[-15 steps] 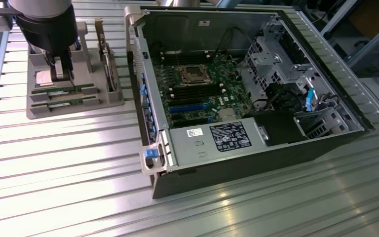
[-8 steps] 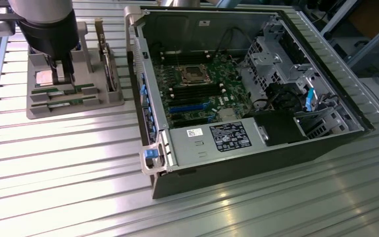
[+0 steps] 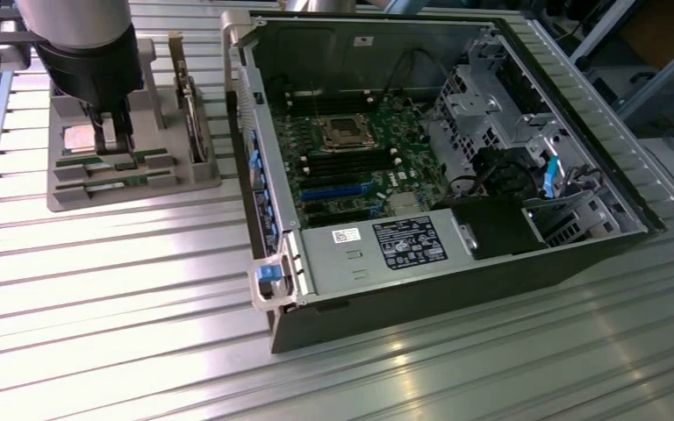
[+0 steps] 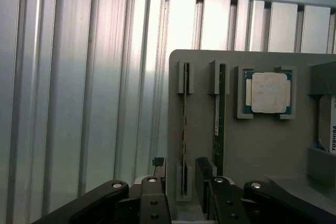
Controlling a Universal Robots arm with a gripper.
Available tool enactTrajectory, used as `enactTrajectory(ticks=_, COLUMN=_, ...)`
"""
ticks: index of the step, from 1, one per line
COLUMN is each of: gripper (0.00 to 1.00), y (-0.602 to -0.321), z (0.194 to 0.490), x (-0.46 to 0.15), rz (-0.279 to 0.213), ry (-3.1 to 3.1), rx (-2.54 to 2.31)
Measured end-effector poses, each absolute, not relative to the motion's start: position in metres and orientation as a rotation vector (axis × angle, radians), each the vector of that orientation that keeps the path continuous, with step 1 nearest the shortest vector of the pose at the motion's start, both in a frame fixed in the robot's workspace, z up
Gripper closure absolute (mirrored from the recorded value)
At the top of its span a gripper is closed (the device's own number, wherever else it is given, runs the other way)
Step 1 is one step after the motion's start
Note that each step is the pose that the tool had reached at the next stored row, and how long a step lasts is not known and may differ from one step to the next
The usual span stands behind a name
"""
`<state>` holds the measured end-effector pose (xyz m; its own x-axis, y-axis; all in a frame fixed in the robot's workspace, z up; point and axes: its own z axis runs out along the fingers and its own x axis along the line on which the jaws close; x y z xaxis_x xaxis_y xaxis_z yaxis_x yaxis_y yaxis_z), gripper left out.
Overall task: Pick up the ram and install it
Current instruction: 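Pick up the ram and move it above insertion slot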
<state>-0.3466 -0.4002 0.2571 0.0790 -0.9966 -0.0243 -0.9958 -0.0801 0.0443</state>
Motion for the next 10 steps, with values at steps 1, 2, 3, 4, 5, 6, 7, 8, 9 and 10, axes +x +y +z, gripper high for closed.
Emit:
enactTrajectory(ticks=1, gripper=0.64, y=-0.4003, z=0.2561, x=-0.3466, rz=-0.075, ry=-2.12, rx=2.296)
enactTrajectory(ticks=2, gripper=0.64, y=-0.4003, z=0.2551, x=-0.3466, rz=-0.075, ry=-2.12, rx=2.296)
enactTrajectory(ticks=3, gripper=0.64, y=-0.4004, z=0.2541, x=-0.3466, rz=-0.075, ry=-2.12, rx=2.296)
enactTrajectory(ticks=4, gripper=0.64, y=-0.4005, z=0.2523, x=-0.3466, rz=-0.075, ry=-2.12, rx=2.296)
enactTrajectory(ticks=5, gripper=0.64, y=-0.4005, z=0.2513, x=-0.3465, rz=-0.075, ry=-2.12, rx=2.296)
enactTrajectory(ticks=6, gripper=0.64, y=-0.4006, z=0.2504, x=-0.3465, rz=-0.075, ry=-2.12, rx=2.296)
enactTrajectory(ticks=7, gripper=0.64, y=-0.4006, z=0.2492, x=-0.3466, rz=-0.075, ry=-2.12, rx=2.296)
enactTrajectory(ticks=8, gripper=0.64, y=-0.4007, z=0.2479, x=-0.3466, rz=-0.075, ry=-2.12, rx=2.296)
enactTrajectory(ticks=9, gripper=0.64, y=-0.4007, z=0.2473, x=-0.3465, rz=-0.075, ry=-2.12, rx=2.296)
enactTrajectory(ticks=10, gripper=0.64, y=-0.4007, z=0.2467, x=-0.3466, rz=-0.075, ry=-2.12, rx=2.296)
